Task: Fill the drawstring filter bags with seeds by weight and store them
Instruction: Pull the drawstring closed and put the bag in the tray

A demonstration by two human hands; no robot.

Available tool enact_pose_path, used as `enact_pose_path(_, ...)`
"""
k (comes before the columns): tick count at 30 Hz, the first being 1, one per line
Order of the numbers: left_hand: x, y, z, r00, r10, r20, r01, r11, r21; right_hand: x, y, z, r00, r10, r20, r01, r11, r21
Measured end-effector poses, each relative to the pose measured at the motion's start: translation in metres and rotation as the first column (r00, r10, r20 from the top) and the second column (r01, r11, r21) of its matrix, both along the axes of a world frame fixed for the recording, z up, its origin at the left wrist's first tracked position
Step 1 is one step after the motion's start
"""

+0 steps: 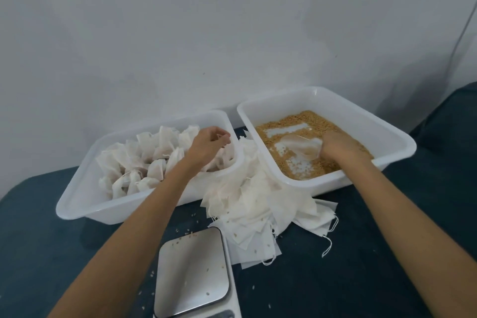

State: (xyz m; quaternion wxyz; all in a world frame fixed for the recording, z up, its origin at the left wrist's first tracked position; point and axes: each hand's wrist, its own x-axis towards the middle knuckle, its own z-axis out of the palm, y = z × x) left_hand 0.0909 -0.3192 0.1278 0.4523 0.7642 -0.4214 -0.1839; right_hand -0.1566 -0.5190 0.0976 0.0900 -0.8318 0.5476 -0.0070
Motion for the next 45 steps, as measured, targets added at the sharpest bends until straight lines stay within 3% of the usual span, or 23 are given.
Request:
enact_pose_path(2, -0.011, 0.011, 0.005, 0.983, 0.007, 0.185, -0.007, 1.000, 0.001, -0.001, 0.007, 0.004, 1.000, -0.002, 0.024, 0.003, 0.999, -0.044)
enact_pose_path(5, -0.041, 0.037, 0.005, 0.943, 0.098, 0.319, -0.036, 0.980, -0.196, -0.006, 0.024, 0.019, 0.974, 0.047, 0.221, 0.010, 0.969, -0.248)
enact_pose_path(8, -0.078, 0.065, -0.005, 0.931, 0.112, 0.346, 0.006, 0.946, -0.323, -0.024, 0.066, 0.035, 0.791, 0.275, 0.547, -0.014, 0.902, -0.432)
enact_pose_path(10, -0.100, 0.073, -0.020, 0.934, 0.000, 0.359, 0.073, 0.979, -0.189, -0.041, 0.108, 0.036, 0.603, 0.397, 0.692, -0.049, 0.884, -0.464)
enact_pose_path(12, -0.120, 0.071, -0.035, 0.951, -0.136, 0.278, 0.132, 0.991, 0.034, -0.055, 0.153, 0.026, 0.452, 0.413, 0.791, -0.119, 0.906, -0.405)
enact_pose_path(14, -0.134, 0.062, -0.047, 0.956, -0.204, 0.209, 0.167, 0.969, 0.183, -0.064, 0.187, 0.004, 0.399, 0.325, 0.858, -0.187, 0.944, -0.270)
enact_pose_path(17, -0.140, 0.051, -0.048, 0.963, -0.213, 0.166, 0.181, 0.966, 0.186, -0.071, 0.221, -0.034, 0.419, 0.186, 0.889, -0.268, 0.961, -0.074)
enact_pose_path(21, -0.121, 0.065, -0.038, 0.984, -0.163, 0.073, 0.156, 0.983, 0.096, -0.074, 0.241, -0.055, 0.413, 0.089, 0.906, -0.325, 0.944, 0.055)
enact_pose_path(25, -0.109, 0.125, -0.028, 0.990, -0.074, -0.120, 0.065, 0.995, -0.076, -0.066, 0.249, -0.050, 0.311, -0.050, 0.949, -0.387, 0.905, 0.175)
enact_pose_path(28, -0.129, 0.178, -0.035, 0.959, -0.091, -0.270, 0.033, 0.977, -0.212, -0.054, 0.264, -0.048, 0.245, -0.282, 0.927, -0.562, 0.738, 0.373)
enact_pose_path(32, -0.162, 0.220, -0.056, 0.873, -0.047, -0.486, -0.121, 0.944, -0.308, -0.041, 0.288, -0.051, 0.357, -0.465, 0.810, -0.761, 0.359, 0.541)
enact_pose_path(37, -0.163, 0.232, -0.063, 0.875, 0.123, -0.469, -0.318, 0.876, -0.363, -0.035, 0.291, -0.052, 0.336, -0.508, 0.793, -0.811, 0.273, 0.517)
enact_pose_path(39, -0.159, 0.233, -0.063, 0.863, 0.158, -0.479, -0.357, 0.863, -0.357, -0.034, 0.292, -0.052, 0.307, -0.523, 0.795, -0.819, 0.280, 0.500)
enact_pose_path(42, -0.160, 0.235, -0.066, 0.870, 0.269, -0.414, -0.414, 0.855, -0.314, -0.033, 0.296, -0.052, 0.247, -0.528, 0.813, -0.777, 0.393, 0.492)
enact_pose_path(45, -0.170, 0.238, -0.063, 0.878, 0.475, -0.053, -0.456, 0.801, -0.388, -0.032, 0.301, -0.046, 0.222, -0.481, 0.848, -0.673, 0.554, 0.490)
